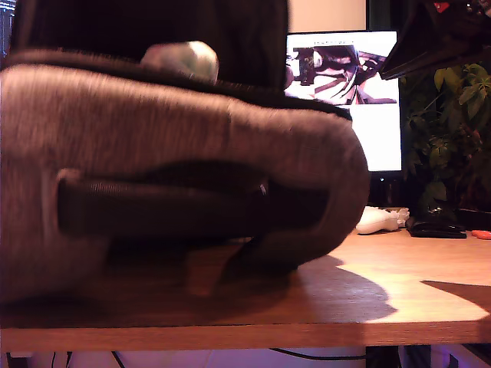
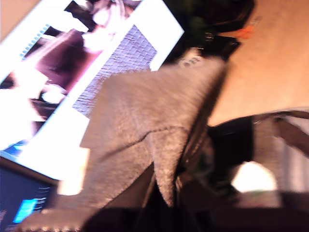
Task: Pack the pair of socks inside the grey Google backpack
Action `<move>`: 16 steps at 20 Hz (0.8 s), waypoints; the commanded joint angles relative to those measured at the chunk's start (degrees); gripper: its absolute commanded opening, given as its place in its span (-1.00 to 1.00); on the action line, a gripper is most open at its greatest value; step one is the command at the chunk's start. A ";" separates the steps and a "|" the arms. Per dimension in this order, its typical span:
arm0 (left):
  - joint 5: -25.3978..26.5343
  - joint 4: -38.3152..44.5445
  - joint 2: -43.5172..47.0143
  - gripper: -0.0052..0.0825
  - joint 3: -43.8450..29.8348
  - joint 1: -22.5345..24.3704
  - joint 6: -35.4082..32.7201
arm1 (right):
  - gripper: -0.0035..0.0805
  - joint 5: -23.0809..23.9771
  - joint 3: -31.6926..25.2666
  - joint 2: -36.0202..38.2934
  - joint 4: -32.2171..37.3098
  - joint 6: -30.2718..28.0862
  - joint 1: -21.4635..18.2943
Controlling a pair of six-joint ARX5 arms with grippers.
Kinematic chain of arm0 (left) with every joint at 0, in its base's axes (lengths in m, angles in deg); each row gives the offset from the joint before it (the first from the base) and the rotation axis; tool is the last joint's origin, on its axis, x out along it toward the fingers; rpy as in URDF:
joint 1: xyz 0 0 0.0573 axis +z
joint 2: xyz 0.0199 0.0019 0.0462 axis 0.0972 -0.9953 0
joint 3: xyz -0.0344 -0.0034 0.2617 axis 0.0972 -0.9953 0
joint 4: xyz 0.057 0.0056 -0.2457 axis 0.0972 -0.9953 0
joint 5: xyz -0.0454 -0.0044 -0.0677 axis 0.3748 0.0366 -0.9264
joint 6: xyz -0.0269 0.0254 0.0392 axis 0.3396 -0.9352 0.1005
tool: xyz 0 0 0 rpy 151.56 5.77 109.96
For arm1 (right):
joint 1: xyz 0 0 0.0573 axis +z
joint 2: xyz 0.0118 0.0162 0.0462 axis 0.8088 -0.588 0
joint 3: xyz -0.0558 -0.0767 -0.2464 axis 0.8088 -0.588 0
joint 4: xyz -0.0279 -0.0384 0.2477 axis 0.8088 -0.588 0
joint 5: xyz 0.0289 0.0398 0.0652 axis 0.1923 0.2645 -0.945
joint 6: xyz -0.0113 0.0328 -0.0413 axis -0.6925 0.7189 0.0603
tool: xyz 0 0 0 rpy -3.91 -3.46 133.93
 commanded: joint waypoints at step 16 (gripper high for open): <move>-7.85 5.81 -9.79 -0.93 -6.47 5.38 1.57 | -0.95 -0.61 -0.44 0.20 0.37 0.22 -1.75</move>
